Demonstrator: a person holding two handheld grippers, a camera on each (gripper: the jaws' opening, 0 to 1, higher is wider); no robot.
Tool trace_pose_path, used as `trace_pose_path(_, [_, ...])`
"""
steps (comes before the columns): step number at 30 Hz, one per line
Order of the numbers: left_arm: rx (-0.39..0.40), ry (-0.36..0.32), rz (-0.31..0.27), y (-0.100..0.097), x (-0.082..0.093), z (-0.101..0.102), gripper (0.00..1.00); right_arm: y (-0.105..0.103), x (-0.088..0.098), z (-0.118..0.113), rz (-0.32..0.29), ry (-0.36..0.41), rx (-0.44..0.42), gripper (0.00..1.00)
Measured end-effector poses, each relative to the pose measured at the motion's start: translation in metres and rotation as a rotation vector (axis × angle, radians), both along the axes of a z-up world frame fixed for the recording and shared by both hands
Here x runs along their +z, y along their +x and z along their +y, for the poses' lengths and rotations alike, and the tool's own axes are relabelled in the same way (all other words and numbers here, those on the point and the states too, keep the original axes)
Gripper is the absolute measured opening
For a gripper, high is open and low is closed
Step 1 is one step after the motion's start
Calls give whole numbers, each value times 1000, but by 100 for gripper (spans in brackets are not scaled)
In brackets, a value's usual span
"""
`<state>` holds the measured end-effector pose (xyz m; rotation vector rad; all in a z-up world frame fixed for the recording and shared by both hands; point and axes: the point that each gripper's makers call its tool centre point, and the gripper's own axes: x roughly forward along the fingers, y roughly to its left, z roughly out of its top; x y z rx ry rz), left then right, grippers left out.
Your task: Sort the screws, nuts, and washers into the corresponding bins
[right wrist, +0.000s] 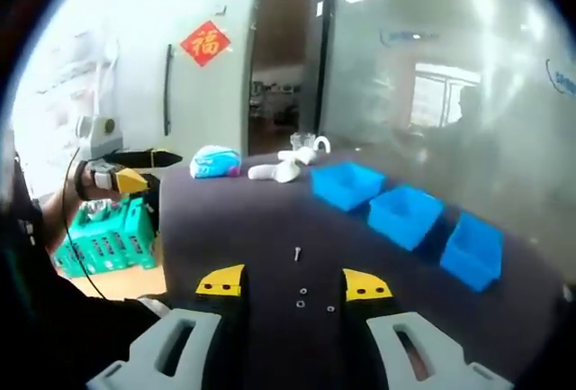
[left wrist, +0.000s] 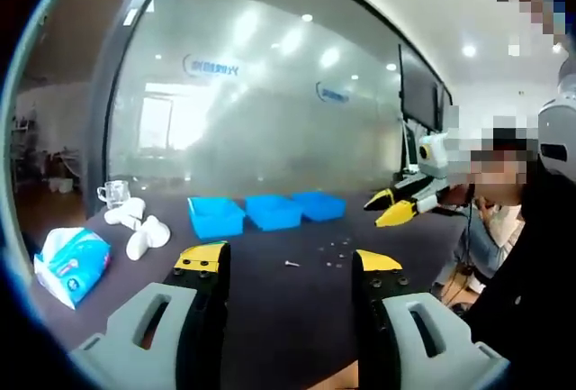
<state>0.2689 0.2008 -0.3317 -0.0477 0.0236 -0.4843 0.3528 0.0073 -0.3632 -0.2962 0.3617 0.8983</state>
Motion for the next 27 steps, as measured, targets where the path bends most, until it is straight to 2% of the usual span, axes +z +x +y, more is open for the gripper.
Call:
trace_pose_path(7, [14, 19, -1, 1, -4, 2, 53, 22, -14, 27, 72, -107, 47, 33])
trace_pose_path(10, [15, 9, 0, 1, -6, 1, 53, 26, -19, 40, 83, -153, 78, 27])
trace_pose_path(13, [18, 4, 4, 0, -9, 3, 53, 35, -25, 56, 127, -194, 112, 27])
trace_pose_path(18, [26, -6, 13, -1, -12, 7, 53, 43, -36, 74, 167, -280, 154, 27])
trace_pose_path(24, [34, -11, 16, -4, -13, 11, 53, 52, -52, 90, 245, -362, 177, 24])
trace_pose_path(27, [38, -12, 15, -5, -13, 13, 53, 55, -62, 91, 339, -419, 174, 24])
